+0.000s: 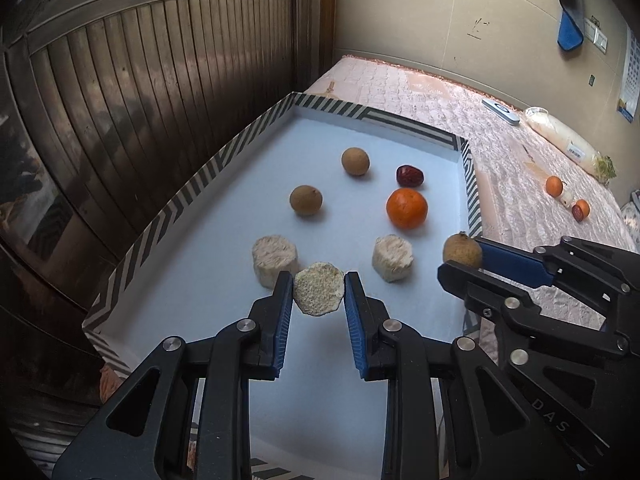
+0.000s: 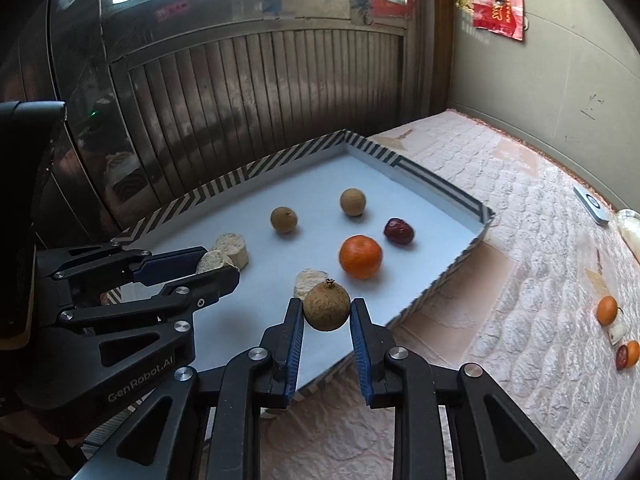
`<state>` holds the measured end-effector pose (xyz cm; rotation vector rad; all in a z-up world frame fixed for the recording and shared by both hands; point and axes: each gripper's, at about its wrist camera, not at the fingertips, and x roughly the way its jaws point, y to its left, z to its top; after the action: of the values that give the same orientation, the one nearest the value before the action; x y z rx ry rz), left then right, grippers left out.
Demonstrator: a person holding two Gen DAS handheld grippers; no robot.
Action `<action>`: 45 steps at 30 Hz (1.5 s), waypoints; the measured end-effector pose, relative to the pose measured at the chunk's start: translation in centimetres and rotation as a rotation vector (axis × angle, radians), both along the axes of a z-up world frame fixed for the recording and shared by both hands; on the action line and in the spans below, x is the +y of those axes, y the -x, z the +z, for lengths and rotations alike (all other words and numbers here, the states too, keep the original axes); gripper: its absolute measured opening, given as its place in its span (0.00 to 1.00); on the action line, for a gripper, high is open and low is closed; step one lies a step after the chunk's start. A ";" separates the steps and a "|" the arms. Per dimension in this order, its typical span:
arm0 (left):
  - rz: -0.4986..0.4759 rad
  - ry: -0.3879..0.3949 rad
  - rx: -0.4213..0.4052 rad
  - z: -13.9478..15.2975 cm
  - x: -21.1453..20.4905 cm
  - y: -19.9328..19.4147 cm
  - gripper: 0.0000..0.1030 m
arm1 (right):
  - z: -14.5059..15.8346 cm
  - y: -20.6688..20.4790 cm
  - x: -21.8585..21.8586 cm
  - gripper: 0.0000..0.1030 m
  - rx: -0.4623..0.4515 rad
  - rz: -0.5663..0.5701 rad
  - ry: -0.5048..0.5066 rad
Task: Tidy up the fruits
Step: 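Carry both items into the tray and open both tools to release them, then move both tools back to the remaining items on the bed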
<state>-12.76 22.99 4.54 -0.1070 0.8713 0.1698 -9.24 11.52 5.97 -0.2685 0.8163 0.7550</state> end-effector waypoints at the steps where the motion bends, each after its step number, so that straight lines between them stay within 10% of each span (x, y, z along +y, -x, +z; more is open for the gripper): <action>1: 0.000 0.001 0.003 -0.1 0.1 0.1 0.25 | -0.2 0.0 0.3 0.22 0.004 0.007 0.005; 33: 0.071 -0.001 0.081 -2.1 1.4 0.0 0.26 | -1.7 0.4 2.4 0.26 0.038 0.081 0.063; 37: 0.085 -0.029 0.055 -1.4 0.8 0.0 0.55 | -1.2 0.4 1.6 0.26 0.031 0.064 0.049; 45: 0.089 -0.037 0.008 -0.1 0.3 -0.3 0.57 | -0.1 0.1 0.0 0.26 0.009 0.015 0.023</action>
<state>-12.43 23.28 4.41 -0.1107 0.8719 0.2699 -9.32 11.54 5.84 -0.2921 0.8329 0.7618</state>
